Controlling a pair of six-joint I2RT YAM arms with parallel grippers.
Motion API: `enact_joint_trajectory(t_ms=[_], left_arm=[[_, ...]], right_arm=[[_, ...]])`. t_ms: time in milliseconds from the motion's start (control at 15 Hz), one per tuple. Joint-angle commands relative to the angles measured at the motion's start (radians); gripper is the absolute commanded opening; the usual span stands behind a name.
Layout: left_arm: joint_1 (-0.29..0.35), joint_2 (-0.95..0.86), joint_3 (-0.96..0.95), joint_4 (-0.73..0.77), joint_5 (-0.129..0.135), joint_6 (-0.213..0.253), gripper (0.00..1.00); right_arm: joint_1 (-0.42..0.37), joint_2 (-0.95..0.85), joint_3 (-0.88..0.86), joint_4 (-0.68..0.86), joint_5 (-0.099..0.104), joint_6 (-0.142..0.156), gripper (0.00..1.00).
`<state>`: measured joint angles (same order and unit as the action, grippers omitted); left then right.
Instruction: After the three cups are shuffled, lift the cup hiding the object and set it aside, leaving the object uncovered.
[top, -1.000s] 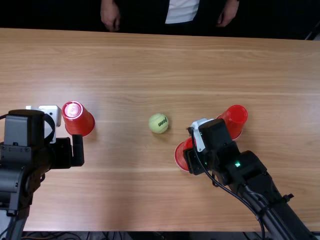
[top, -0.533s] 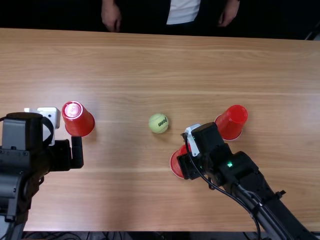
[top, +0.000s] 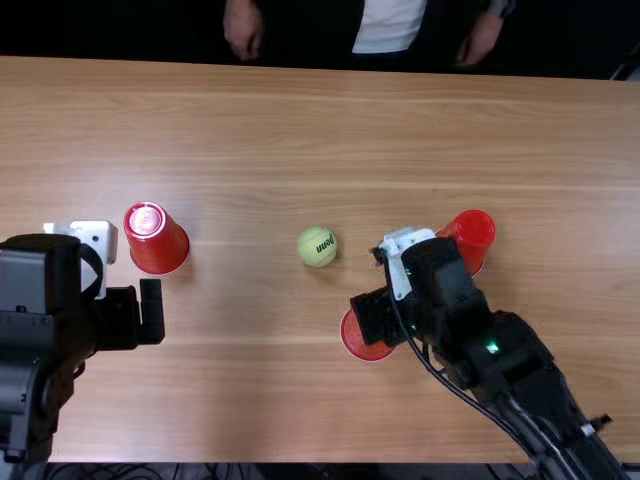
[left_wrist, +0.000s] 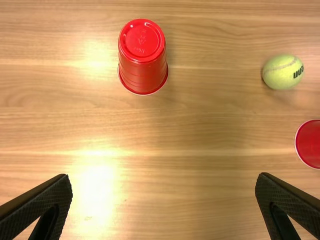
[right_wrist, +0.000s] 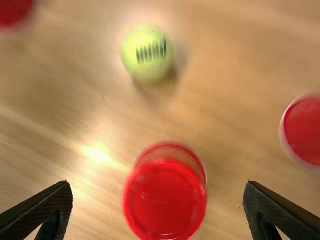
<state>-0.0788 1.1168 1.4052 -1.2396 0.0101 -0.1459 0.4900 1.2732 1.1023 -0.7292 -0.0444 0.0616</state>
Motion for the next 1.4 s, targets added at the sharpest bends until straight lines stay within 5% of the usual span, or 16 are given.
enact_joint_trajectory(t_ms=[0, 533, 733, 1000, 1333], left_arm=[[-0.010, -0.022, -0.020, 0.001, -0.001, -0.001, 1.00], [0.001, -0.095, -0.041, 0.004, -0.001, -0.003, 1.00], [0.011, -0.140, -0.074, 0.003, -0.001, -0.003, 1.00], [0.034, -0.216, -0.140, -0.038, 0.001, -0.001, 1.00], [0.042, -0.497, -0.338, -0.027, 0.016, -0.011, 1.00]], right_arm=[[-0.014, -0.052, 0.059, 0.001, 0.009, -0.003, 1.00], [-0.346, -0.429, 0.008, -0.078, 0.015, -0.025, 1.00], [-0.398, -0.529, -0.027, -0.176, 0.035, -0.023, 1.00], [-0.406, -0.623, -0.098, -0.281, 0.037, -0.019, 1.00], [-0.455, -0.933, -0.280, -0.233, 0.050, -0.019, 1.00]])
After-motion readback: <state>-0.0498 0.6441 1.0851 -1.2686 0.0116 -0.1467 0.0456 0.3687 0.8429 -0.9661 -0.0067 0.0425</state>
